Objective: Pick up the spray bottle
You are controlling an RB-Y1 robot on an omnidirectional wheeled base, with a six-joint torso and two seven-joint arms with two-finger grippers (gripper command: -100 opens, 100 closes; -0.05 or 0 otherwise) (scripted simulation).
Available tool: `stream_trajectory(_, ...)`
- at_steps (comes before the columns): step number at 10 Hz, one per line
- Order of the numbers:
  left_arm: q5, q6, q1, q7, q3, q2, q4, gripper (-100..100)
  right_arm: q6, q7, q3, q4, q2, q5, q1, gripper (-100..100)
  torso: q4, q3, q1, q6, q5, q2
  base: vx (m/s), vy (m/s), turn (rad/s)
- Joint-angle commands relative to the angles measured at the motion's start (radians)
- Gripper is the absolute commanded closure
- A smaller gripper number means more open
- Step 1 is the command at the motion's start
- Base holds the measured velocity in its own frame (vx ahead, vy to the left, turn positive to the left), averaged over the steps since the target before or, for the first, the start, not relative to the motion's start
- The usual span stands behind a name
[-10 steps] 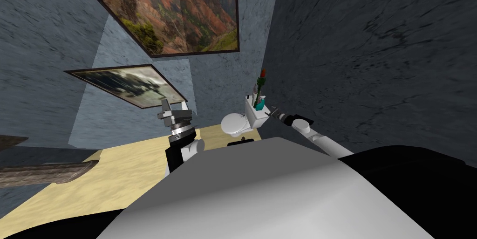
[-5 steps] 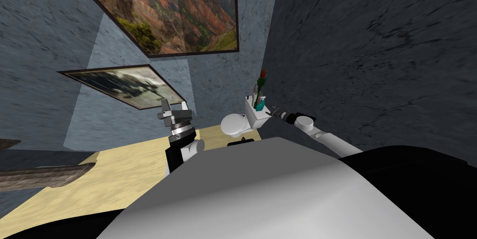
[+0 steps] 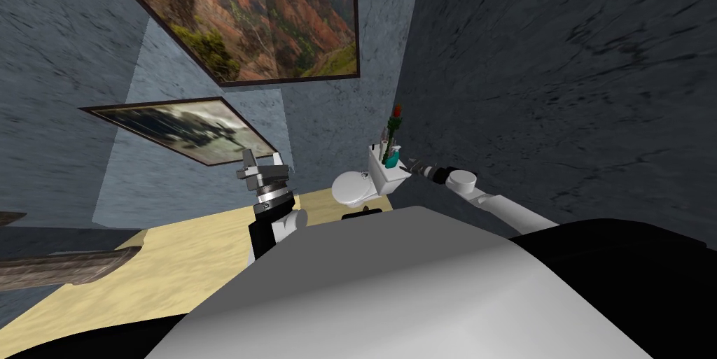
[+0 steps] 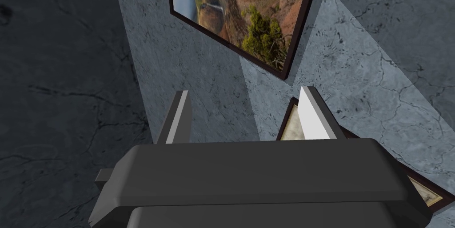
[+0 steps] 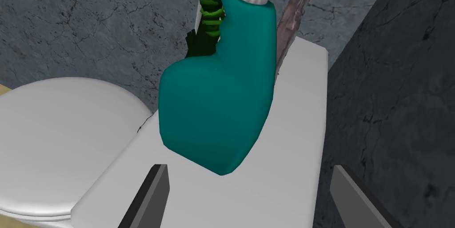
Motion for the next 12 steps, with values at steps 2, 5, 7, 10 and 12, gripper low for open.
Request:
stream_trajectory(2, 0.000, 0.000, 0.000, 0.000, 0.000, 0.000, 0.000, 0, 0.025, -0.013, -0.003, 0.008, -0.028, -0.072, -0.006, -100, 0.000, 0.000, 0.000, 0.000, 0.000, 0.000, 0.036, 0.002, 0.007)
stream_trajectory(5, 0.000, 0.000, 0.000, 0.000, 0.000, 0.000, 0.000, 0, 0.063, -0.031, -0.007, 0.020, -0.069, -0.158, -0.018, -100, 0.000, -0.001, -0.003, -0.002, 0.001, -0.003, 0.027, 0.018, 0.008)
stream_trajectory(7, 0.000, 0.000, 0.000, 0.000, 0.000, 0.000, 0.000, 0, 0.080, -0.039, -0.008, 0.025, -0.088, -0.199, -0.024, -100, 0.000, -0.003, -0.004, -0.003, 0.002, -0.006, 0.048, 0.019, 0.011)
stream_trajectory(10, 0.000, 0.000, 0.000, 0.000, 0.000, 0.000, 0.000, 0, 0.118, -0.056, -0.011, 0.034, -0.128, -0.280, -0.038, -100, -0.001, -0.005, -0.007, -0.003, 0.002, -0.009, 0.041, 0.008, 0.029)
stream_trajectory(12, 0.000, 0.000, 0.000, 0.000, 0.000, 0.000, 0.000, 0, 0.120, -0.057, -0.012, 0.032, -0.130, -0.285, -0.035, -100, -0.001, -0.005, -0.009, -0.004, 0.002, -0.010, 0.024, -0.004, 0.014)
